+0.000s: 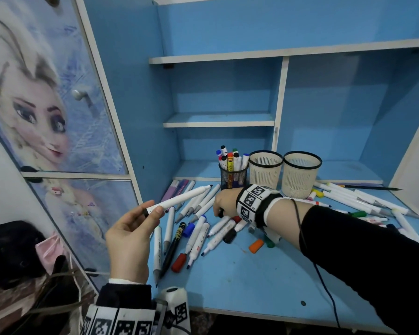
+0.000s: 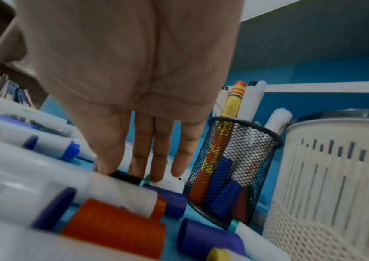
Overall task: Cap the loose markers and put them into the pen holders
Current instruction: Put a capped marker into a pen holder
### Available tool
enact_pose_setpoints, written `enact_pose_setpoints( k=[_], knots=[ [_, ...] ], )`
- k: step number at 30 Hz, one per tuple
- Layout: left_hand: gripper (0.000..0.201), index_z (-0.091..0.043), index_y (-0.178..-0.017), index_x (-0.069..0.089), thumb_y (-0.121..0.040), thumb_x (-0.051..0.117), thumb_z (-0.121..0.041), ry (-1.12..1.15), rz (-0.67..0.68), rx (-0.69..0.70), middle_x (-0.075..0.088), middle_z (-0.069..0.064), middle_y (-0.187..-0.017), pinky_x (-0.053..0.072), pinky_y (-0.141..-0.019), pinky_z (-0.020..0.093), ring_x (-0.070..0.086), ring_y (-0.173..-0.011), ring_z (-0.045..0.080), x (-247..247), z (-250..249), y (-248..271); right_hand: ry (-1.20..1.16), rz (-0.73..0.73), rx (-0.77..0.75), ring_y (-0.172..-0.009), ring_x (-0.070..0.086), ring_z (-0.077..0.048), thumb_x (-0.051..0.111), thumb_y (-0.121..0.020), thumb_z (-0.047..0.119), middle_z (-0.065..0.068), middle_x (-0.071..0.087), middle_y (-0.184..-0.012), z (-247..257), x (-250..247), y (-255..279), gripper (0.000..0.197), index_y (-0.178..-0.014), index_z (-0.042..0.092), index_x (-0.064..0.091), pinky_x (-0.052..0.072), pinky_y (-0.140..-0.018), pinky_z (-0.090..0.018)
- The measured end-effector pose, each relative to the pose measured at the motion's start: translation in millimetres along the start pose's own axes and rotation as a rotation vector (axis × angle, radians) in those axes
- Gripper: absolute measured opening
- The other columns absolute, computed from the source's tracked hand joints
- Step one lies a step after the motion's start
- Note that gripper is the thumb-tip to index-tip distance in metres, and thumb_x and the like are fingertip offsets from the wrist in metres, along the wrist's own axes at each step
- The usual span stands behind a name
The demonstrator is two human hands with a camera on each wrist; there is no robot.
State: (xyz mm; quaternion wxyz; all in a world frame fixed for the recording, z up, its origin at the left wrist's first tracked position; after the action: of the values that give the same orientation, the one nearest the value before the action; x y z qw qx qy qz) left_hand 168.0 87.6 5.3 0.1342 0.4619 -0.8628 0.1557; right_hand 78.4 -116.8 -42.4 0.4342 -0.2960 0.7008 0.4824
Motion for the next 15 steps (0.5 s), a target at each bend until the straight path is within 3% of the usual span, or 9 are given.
enact_pose_setpoints(
  k=[2, 4, 6, 8, 12, 15],
  knots=[
    [0.019, -0.015, -0.088, 0.071, -0.071, 0.073, -0.007, 0.015, -0.009, -0.006, 0.069, 0.018, -0.093, 0.056, -0.071, 0.016, 0.063, -0.090, 0.028, -3, 3, 1, -0.020, 0.030, 0.036, -0.118, 0.054, -0.026, 0.054, -0.089, -0.001, -0.009, 0.058, -0.130, -1, -1, -7, 0.034, -0.121, 0.007, 0.063, 0.045, -0.093, -0.030],
    [0.025, -0.017, -0.082, 0.073, -0.058, 0.082, -0.018, 0.035, -0.004, -0.013, 0.071, 0.017, -0.091, 0.055, -0.070, 0.015, 0.065, -0.087, 0.024, -5, 4, 1, -0.028, 0.032, 0.047, -0.112, 0.058, -0.027, 0.056, -0.088, 0.001, -0.011, 0.063, -0.121, -1, -3, -9, 0.028, -0.114, 0.004, 0.066, 0.044, -0.083, -0.026],
    [0.053, -0.019, -0.078, 0.076, -0.032, 0.090, -0.043, 0.049, 0.002, 0.008, 0.074, 0.009, -0.085, 0.055, -0.069, 0.015, 0.067, -0.082, 0.018, -7, 1, 0, -0.032, 0.005, 0.035, -0.108, 0.059, -0.026, 0.058, -0.088, 0.004, -0.010, 0.065, -0.116, -3, -5, -10, 0.024, -0.111, 0.005, 0.066, 0.041, -0.077, -0.024],
    [0.070, -0.020, -0.079, 0.076, -0.019, 0.089, -0.055, 0.062, -0.006, 0.019, 0.074, 0.006, -0.083, 0.054, -0.068, 0.015, 0.068, -0.079, 0.014, -8, 0, -2, -0.038, -0.026, 0.035, -0.105, 0.059, -0.027, 0.060, -0.088, 0.007, -0.010, 0.065, -0.114, -7, -5, -10, 0.022, -0.109, 0.005, 0.064, 0.042, -0.075, -0.026],
    [0.051, -0.018, -0.080, 0.075, -0.036, 0.086, -0.040, 0.073, -0.011, 0.003, 0.072, 0.014, -0.091, 0.055, -0.071, 0.016, 0.065, -0.090, 0.024, -4, 5, -3, -0.087, -0.102, 0.068, -0.095, 0.057, -0.027, 0.060, -0.089, 0.010, -0.009, 0.061, -0.110, -18, -6, -1, 0.020, -0.108, 0.007, 0.059, 0.041, -0.071, -0.029],
    [0.068, -0.020, -0.080, 0.076, -0.023, 0.089, -0.055, 0.081, -0.003, 0.016, 0.074, 0.006, -0.083, 0.056, -0.077, 0.019, 0.067, -0.086, 0.021, 1, 6, 0, -0.134, -0.137, 0.091, -0.093, 0.057, -0.026, 0.055, -0.089, 0.001, -0.011, 0.061, -0.115, -28, -3, 9, 0.026, -0.113, 0.009, 0.060, 0.043, -0.072, -0.028]
  ],
)
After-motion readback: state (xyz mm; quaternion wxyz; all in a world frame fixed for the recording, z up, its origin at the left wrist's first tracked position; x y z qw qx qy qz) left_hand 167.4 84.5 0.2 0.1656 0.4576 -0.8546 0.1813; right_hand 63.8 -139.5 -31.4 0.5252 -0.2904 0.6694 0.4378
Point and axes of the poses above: each hand's wrist, its own y-axis away from the middle knuckle, its own x-axis out of the palm, z = x × y, the point moved 10 cm from there along -y, towards the middle knuckle
